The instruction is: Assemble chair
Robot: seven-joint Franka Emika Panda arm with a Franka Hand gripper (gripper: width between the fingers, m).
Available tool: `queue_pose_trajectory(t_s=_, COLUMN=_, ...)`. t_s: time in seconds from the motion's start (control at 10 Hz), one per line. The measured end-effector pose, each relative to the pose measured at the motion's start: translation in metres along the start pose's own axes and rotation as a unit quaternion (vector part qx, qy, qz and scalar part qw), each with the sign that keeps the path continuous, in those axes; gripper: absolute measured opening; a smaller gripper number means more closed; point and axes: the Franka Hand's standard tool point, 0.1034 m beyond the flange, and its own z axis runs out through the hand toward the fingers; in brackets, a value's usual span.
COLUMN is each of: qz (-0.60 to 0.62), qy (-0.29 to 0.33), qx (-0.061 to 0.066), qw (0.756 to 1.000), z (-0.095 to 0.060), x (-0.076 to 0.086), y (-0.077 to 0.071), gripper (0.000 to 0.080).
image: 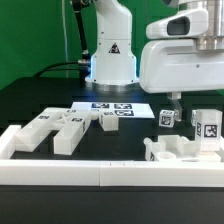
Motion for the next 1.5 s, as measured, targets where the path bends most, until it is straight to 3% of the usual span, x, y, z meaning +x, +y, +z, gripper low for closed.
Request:
queue_pose_trajectory(t_s=0.4, qz=0.000, qy=-0.001, qx=0.000, qw=1.000, z=0.0017, x=-0.0009, y=-0.0004, gripper=0.0621)
queue_pose_trajectory(t_s=0.5, qz=0.000, qy=-0.001, qx=0.000, qw=1.000, z=0.0017, x=-0.0009, y=-0.0003, gripper=0.0443)
queue_pose_trajectory(t_s=0.6, qz=0.004, qy=-0.001, qx=0.000, qw=1.000, z=0.0017, x=-0.0009, y=-0.0004, gripper=0.0443)
queue_pose_trajectory(t_s=0.7, qz=0.009, qy=-0.001, qx=0.000, qw=1.000, z=0.0017, x=-0.0009, y=-0.0004, gripper=0.0286)
queue_pose_trajectory(t_s=1.1, qz=0.113, qy=-0.001, qx=0.001, qw=0.994, z=0.0019, x=-0.0012, y=-0.0013, gripper=0.0289)
queue_pose_trajectory(t_s=1.5, qz=0.295, qy=0.001, qx=0.007, qw=0.956, z=0.0023, x=-0.0009, y=-0.0058, gripper=0.0291)
